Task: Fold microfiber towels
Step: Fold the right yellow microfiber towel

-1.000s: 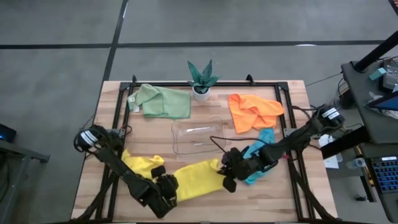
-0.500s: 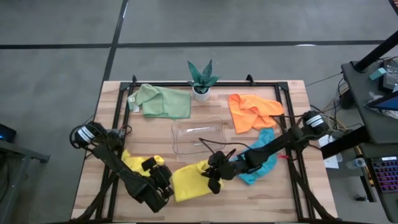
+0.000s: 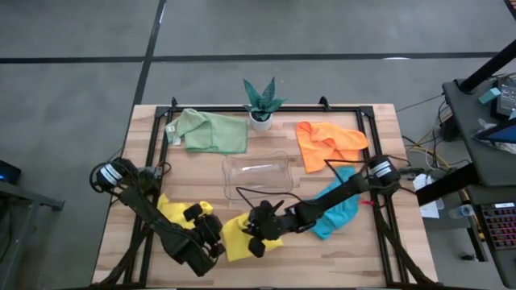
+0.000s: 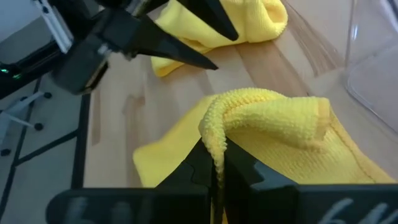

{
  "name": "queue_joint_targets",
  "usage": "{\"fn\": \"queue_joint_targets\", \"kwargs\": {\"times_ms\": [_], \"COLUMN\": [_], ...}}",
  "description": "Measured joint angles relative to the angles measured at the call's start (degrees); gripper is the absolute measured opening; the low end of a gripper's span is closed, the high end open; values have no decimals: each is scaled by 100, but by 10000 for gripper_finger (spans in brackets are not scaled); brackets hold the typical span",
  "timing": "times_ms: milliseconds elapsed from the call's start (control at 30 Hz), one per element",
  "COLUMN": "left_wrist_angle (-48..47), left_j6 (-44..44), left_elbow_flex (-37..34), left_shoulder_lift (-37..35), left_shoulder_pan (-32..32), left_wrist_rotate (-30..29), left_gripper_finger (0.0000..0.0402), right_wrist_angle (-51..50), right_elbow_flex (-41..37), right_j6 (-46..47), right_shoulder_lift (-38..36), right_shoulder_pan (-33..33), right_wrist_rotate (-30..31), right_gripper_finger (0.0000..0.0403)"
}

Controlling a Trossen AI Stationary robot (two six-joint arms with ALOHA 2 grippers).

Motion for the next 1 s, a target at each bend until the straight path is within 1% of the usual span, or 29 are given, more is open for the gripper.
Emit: {"fn": "queue_joint_targets", "kwargs": {"times_ms": [200, 767, 1000], "left_wrist_angle": [2, 2, 2], "left_j6": [-2, 4, 5], "left_elbow_flex": [0, 0, 0], "left_shoulder_lift": [0, 0, 0], "left_shoulder_pan": [2, 9, 11], "left_wrist_rotate": [5, -25, -35], "left_gripper_finger": [136, 136, 136], "right_wrist_angle": [-38, 209, 440], "right_elbow_flex": [264, 268, 267], "right_j6": [-2, 2, 26], "right_shoulder_lift": [323, 301, 434], "right_shoulder_pan": [-65, -73, -71], "right_wrist_rotate": [-2, 2, -2], "right_gripper_finger": [8, 8, 9]}}
